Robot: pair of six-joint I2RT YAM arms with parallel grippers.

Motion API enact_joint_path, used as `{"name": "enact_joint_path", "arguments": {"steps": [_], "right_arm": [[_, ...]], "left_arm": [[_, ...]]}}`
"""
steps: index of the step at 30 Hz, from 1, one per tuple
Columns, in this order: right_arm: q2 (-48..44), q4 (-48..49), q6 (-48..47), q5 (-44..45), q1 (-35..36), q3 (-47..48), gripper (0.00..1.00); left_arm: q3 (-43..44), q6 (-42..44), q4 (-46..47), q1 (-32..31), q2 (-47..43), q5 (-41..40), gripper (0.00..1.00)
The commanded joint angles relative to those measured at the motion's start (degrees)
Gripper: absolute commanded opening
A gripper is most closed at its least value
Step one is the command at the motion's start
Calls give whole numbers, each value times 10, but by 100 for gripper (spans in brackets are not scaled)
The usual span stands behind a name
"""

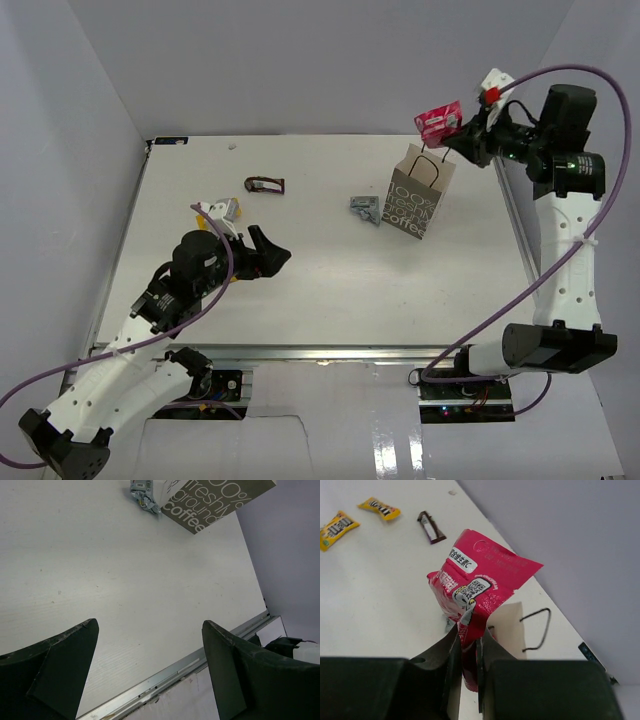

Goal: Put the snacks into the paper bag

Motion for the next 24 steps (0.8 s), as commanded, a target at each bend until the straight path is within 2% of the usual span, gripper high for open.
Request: {"name": "enact_joint_path", "arguments": {"steps": [1, 4, 9, 17, 24], "right_arm": [[25, 47, 103, -37, -60, 63, 8], [43, 54, 133, -48, -105, 97, 8], [51, 67, 149, -41, -151, 98, 8], [54, 62, 156, -13, -176, 84, 8], [31, 36, 90, 24, -176, 28, 8]], "left_arm": [[-11, -16, 2, 2, -12, -21, 95], [-23, -21, 1, 2, -19, -24, 95], [-36, -24, 2, 2, -23, -25, 95], [-47, -22, 3, 2, -30, -27, 95], [-66, -27, 7, 2, -39, -50, 95]]}}
